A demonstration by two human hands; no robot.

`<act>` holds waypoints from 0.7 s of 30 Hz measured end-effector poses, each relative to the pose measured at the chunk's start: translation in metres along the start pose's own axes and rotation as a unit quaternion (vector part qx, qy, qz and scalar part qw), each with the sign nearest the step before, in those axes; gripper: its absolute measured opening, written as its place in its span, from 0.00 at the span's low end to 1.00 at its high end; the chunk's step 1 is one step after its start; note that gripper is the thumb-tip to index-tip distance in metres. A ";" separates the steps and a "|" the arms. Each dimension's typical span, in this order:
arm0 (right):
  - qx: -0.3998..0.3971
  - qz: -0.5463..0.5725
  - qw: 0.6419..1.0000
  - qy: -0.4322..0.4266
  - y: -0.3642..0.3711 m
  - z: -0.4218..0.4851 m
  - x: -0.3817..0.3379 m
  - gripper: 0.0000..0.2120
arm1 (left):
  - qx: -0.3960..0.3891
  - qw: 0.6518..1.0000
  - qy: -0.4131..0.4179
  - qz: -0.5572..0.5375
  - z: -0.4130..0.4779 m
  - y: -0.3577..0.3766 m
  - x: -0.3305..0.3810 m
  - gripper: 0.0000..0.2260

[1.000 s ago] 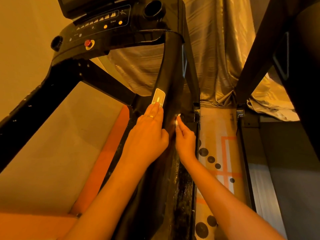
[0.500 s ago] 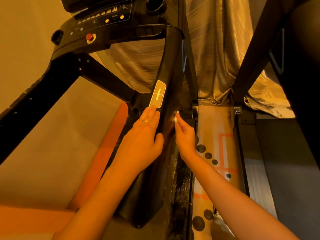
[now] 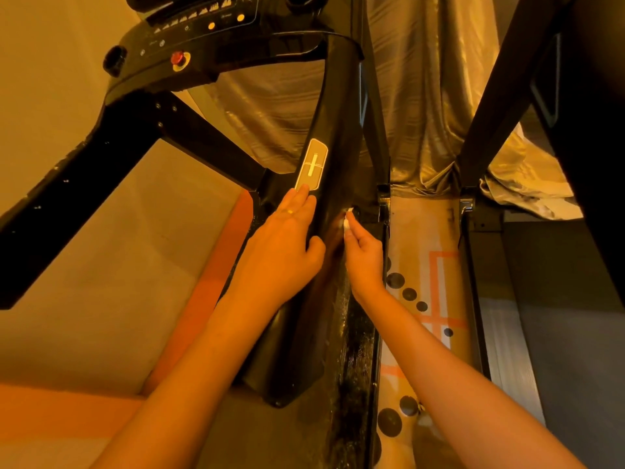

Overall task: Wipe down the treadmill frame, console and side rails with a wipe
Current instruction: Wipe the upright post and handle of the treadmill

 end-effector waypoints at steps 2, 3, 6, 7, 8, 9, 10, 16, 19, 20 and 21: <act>0.002 0.010 1.000 0.009 0.003 0.004 -0.005 0.19 | -0.006 1.000 0.000 -0.004 -0.007 -0.002 -0.001 0.28; 0.002 0.012 1.000 0.012 0.003 0.001 -0.005 0.19 | -0.013 1.000 0.000 -0.006 -0.015 -0.002 -0.001 0.29; -0.001 -0.017 1.000 -0.002 -0.002 -0.027 0.004 0.19 | -0.014 1.000 0.005 -0.001 -0.050 0.001 -0.003 0.30; -0.008 -0.034 0.999 -0.013 -0.003 -0.038 0.007 0.19 | -0.006 1.000 0.005 -0.003 -0.058 0.001 -0.003 0.30; -0.015 -0.046 0.999 -0.021 -0.003 -0.045 0.009 0.19 | 0.003 1.000 0.004 -0.009 -0.063 0.001 -0.003 0.30; -0.017 -0.052 0.998 -0.027 -0.004 -0.047 0.010 0.19 | 0.008 1.000 0.000 -0.016 -0.064 0.001 -0.004 0.30; -0.017 -0.050 0.998 -0.029 -0.004 -0.045 0.009 0.19 | 0.009 1.000 -0.003 -0.017 -0.063 0.001 -0.004 0.30; -0.011 -0.055 0.998 -0.016 -0.004 -0.024 -0.008 0.19 | -0.005 1.000 -0.016 -0.016 -0.058 0.001 -0.003 0.31; -0.005 -0.042 0.999 -0.018 -0.005 -0.060 0.001 0.19 | -0.004 1.000 -0.019 -0.009 -0.058 0.001 -0.004 0.31; -0.009 -0.041 0.999 -0.021 -0.006 -0.075 0.005 0.19 | -0.002 1.000 -0.021 -0.011 -0.058 0.001 -0.004 0.31; -0.017 -0.038 0.999 -0.024 -0.007 -0.088 0.008 0.18 | -0.001 1.000 -0.022 -0.013 -0.058 0.001 -0.004 0.31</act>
Point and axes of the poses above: each hand's wrist, its own z-axis towards the middle knuckle, its own y-axis out of the palm, x = y × z, the point moved 7 cm from there along z, towards the middle knuckle, and after that the axes turned 2 degrees about y, right-handed, at the moved point
